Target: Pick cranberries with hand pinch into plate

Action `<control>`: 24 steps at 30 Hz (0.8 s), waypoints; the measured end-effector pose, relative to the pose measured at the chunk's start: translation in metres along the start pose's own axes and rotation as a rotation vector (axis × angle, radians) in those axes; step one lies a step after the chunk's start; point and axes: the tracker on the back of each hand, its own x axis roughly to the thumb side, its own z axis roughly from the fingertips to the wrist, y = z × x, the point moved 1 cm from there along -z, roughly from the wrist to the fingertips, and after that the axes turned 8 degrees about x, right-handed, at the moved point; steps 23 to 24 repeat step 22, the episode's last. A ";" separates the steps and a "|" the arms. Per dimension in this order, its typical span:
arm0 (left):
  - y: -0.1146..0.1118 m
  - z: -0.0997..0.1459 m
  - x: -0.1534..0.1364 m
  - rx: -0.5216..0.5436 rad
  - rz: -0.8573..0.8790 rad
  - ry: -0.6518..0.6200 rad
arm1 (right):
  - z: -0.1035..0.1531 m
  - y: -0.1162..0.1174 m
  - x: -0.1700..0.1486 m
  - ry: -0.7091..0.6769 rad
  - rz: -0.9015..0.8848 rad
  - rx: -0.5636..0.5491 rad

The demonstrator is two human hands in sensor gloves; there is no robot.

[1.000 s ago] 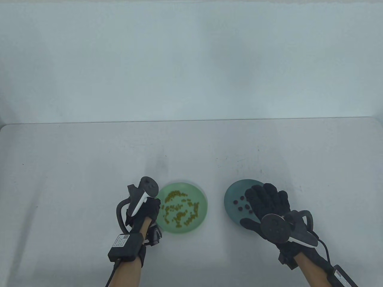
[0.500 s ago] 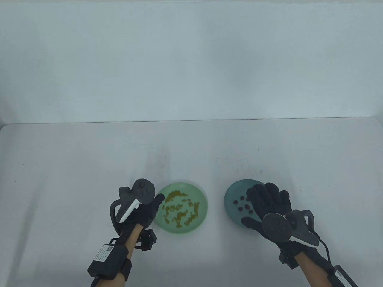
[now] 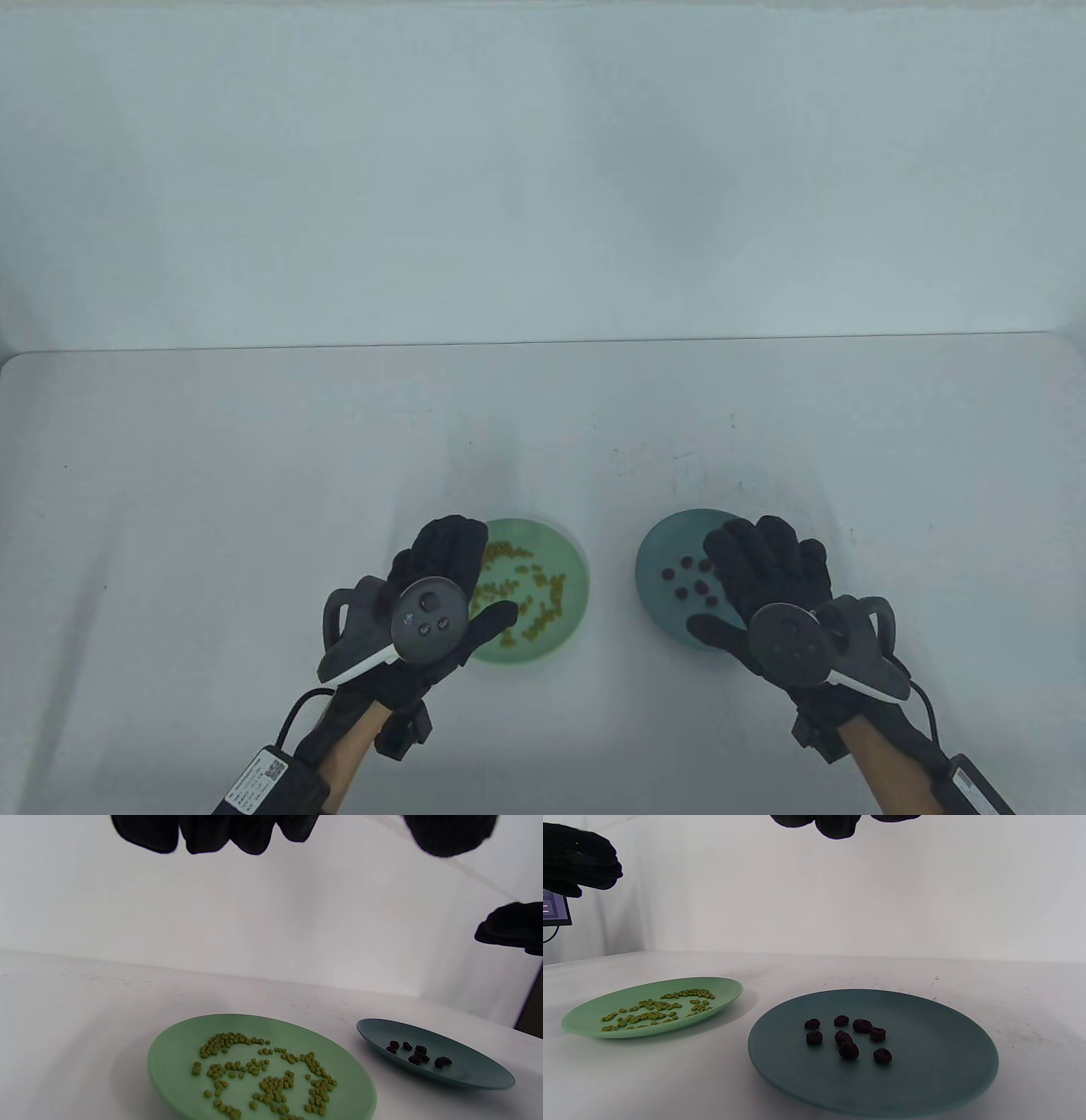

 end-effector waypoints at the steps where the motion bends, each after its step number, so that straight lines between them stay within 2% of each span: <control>1: -0.003 0.002 0.002 -0.013 -0.013 -0.018 | 0.000 0.001 0.000 0.000 0.000 0.004; 6: -0.012 0.008 -0.002 -0.030 0.002 -0.031 | -0.001 0.002 -0.001 0.004 0.009 0.012; 11: -0.010 0.012 -0.012 -0.005 0.015 -0.008 | 0.000 0.002 -0.001 0.003 0.013 0.006; 24: -0.013 0.012 -0.012 -0.014 0.012 -0.001 | 0.000 0.003 0.000 -0.002 0.028 0.002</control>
